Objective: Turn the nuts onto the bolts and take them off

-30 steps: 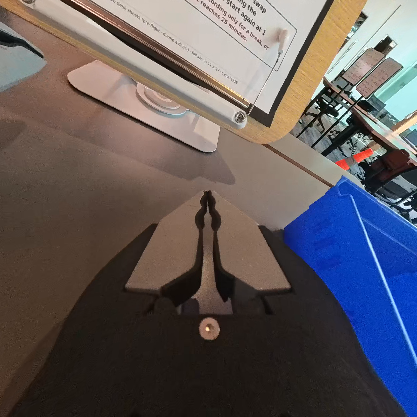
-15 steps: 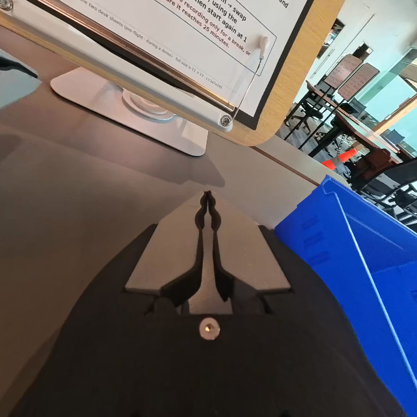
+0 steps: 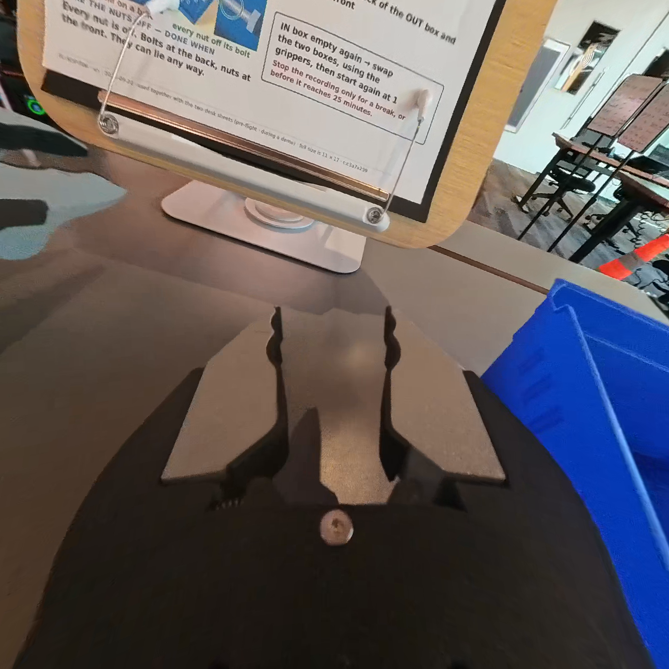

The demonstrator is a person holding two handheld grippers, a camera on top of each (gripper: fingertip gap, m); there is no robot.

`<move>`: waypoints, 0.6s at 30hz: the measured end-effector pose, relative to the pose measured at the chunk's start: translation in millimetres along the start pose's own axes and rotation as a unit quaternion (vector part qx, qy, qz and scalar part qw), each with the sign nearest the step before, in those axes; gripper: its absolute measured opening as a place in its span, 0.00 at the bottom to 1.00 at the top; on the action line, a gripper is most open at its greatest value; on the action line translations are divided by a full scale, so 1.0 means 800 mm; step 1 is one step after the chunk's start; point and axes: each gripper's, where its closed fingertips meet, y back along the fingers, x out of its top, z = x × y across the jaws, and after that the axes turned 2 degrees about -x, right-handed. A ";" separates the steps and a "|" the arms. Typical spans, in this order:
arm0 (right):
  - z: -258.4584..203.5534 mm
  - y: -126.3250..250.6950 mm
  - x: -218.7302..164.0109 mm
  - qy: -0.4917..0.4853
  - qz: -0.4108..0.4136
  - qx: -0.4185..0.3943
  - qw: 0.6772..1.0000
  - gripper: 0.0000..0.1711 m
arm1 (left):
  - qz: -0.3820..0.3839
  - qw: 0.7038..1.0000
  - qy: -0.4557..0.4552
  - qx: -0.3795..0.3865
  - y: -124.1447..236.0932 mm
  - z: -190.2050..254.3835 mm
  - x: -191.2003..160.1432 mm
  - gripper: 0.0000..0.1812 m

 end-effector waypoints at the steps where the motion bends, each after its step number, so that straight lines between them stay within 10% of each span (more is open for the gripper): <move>1: 0.002 0.001 0.002 -0.008 0.005 0.002 1.000 0.35 | 0.003 1.000 0.018 -0.011 0.001 -0.001 0.000 0.20; 18: -0.010 0.008 0.004 -0.031 0.015 0.043 0.998 0.43 | 0.006 0.983 0.127 -0.134 0.049 0.039 0.007 0.25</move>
